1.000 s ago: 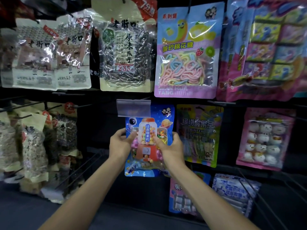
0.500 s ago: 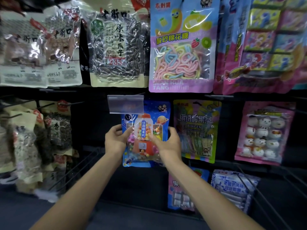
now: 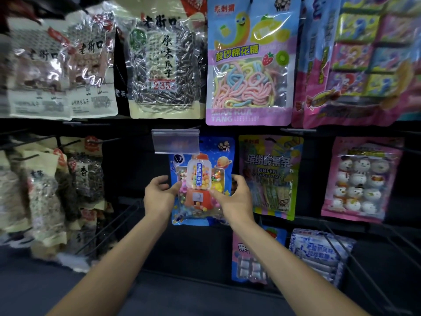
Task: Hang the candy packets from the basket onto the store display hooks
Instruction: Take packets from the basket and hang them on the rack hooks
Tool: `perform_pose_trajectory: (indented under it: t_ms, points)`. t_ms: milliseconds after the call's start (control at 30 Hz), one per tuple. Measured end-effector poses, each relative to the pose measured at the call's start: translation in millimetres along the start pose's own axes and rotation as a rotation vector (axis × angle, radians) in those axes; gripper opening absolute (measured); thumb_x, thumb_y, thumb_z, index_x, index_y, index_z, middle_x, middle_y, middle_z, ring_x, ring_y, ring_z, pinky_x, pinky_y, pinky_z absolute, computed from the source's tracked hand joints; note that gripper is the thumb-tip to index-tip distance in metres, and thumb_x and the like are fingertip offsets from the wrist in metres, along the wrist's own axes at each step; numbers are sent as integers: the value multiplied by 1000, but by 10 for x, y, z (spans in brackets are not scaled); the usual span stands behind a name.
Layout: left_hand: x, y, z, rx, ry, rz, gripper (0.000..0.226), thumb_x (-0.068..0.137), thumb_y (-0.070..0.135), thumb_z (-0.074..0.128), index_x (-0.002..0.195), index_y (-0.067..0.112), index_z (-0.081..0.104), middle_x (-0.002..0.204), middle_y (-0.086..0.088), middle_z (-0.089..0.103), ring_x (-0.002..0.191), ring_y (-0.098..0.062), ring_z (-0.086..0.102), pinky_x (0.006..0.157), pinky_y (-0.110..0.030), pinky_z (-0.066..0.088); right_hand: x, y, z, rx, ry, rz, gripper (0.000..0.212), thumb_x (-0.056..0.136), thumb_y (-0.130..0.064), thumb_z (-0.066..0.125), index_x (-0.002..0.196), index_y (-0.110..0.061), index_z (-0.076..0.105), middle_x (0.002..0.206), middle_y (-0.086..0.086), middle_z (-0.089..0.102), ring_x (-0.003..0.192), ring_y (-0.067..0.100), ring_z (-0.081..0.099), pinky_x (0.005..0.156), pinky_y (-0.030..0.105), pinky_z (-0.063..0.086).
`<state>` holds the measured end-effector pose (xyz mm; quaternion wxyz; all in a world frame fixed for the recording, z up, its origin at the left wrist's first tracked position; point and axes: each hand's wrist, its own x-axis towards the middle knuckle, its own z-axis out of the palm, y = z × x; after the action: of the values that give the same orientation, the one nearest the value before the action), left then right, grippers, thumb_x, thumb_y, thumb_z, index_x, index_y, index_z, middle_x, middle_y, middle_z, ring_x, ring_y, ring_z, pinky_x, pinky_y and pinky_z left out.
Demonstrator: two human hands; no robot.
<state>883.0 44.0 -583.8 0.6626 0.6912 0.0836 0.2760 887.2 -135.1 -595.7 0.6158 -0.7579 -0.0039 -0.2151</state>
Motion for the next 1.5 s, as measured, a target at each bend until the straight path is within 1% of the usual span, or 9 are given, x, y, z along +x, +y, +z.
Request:
perform_pose_trajectory:
  t_ms: [100, 200, 333, 567, 700, 967, 1100, 1333, 1500]
  points:
    - [-107, 10, -38, 93, 14, 3, 53, 92, 26, 80, 137, 14, 56, 119, -5, 63, 88, -11, 63, 68, -28, 51, -45, -10, -115, -7, 3, -15, 52, 81, -28, 90, 113, -38, 51, 113, -2, 64, 93, 14, 67, 81, 38, 61]
    - [-267, 1, -105, 211, 13, 11, 51, 92, 28, 79, 136, 16, 57, 116, -3, 64, 94, -17, 65, 80, -39, 58, -160, -39, -256, -31, -11, -23, 51, 85, -25, 87, 120, -31, 50, 102, -7, 58, 84, 6, 59, 71, 24, 52]
    - [-535, 8, -193, 388, -97, 53, 41, 94, 27, 75, 130, 13, 60, 103, 3, 66, 89, -12, 66, 73, -32, 52, -347, -107, -489, -113, -16, -37, 58, 87, -29, 85, 135, -25, 53, 109, -7, 56, 92, 6, 56, 68, 14, 44]
    - [-1170, 257, -220, 618, -311, 231, 36, 92, 33, 74, 126, 30, 63, 113, 6, 64, 107, -14, 65, 91, -39, 56, -783, -293, -1046, -268, -89, -132, 68, 88, -38, 83, 147, -33, 48, 140, -13, 53, 128, 9, 51, 102, 31, 50]
    - [-1615, 395, -180, 665, -414, 344, 44, 93, 40, 73, 134, 35, 59, 127, 10, 59, 117, -11, 60, 98, -39, 54, -1098, -387, -1482, -383, -184, -198, 70, 89, -39, 81, 150, -34, 46, 145, -17, 47, 128, 2, 46, 101, 20, 40]
    - [-2669, 258, -203, 816, -621, 466, 48, 95, 51, 63, 140, 41, 51, 135, 18, 50, 126, -7, 54, 98, -35, 52, -1961, -143, -2432, -676, -446, -238, 83, 84, -56, 79, 154, -36, 41, 148, -18, 38, 136, 3, 43, 112, 24, 38]
    - [-3214, -21, -237, 910, -730, 436, 50, 97, 56, 56, 143, 41, 49, 138, 18, 45, 128, -11, 51, 96, -35, 50, -2442, 254, -2862, -773, -586, -178, 92, 79, -71, 69, 157, -41, 33, 147, -23, 31, 136, 4, 42, 115, 31, 41]
    - [-3926, -853, -251, 1110, -1041, 326, 62, 87, 65, 42, 143, 39, 49, 138, 13, 49, 122, -20, 57, 94, -37, 52, -3102, 967, -3285, -897, -750, 40, 90, 90, -57, 70, 163, -36, 23, 160, -11, 26, 148, 13, 34, 120, 24, 29]
    - [-4257, -1399, -112, 1379, -1080, 237, 68, 92, 59, 43, 152, 28, 41, 144, -1, 51, 128, -29, 57, 100, -42, 48, -3423, 1358, -3332, -1177, -977, 61, 90, 95, -55, 61, 165, -29, 12, 166, 7, 20, 152, 29, 27, 123, 40, 26]
